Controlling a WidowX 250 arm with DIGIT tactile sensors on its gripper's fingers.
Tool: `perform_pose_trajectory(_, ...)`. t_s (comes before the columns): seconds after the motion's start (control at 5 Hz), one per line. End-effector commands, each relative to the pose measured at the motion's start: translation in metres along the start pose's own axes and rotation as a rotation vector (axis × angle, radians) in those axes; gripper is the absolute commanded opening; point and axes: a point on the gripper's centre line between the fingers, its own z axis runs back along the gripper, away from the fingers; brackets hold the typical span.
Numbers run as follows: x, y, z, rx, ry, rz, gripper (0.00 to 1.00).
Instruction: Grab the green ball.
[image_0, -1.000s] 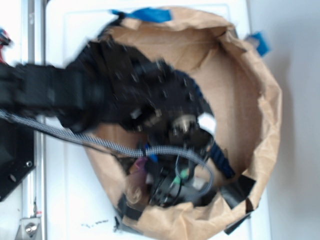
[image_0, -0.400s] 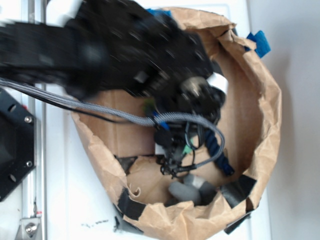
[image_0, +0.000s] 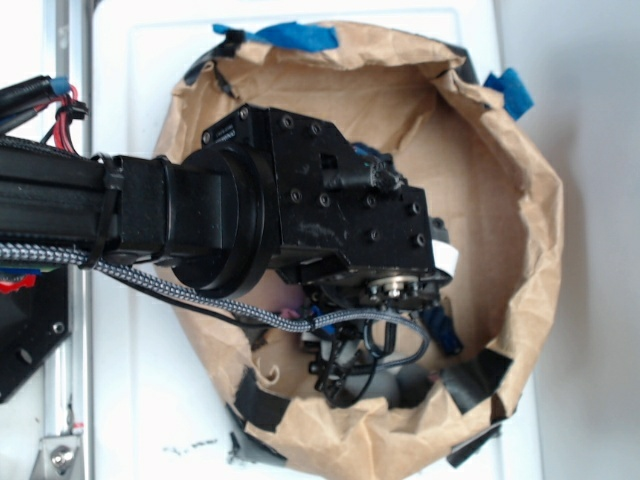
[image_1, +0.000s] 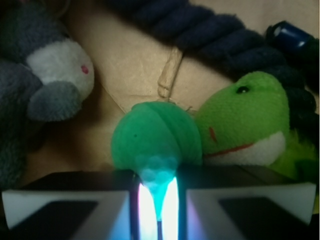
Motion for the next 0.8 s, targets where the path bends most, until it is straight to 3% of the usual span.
perform_pose_trajectory(0.0, 0.003, -0.01, 0.004, 0.017, -0.016, -0.043, 1.0)
perform_pose_trajectory(0.6, 0.002, -0.01, 0.017, -0.012, -0.05, -0.064, 1.0)
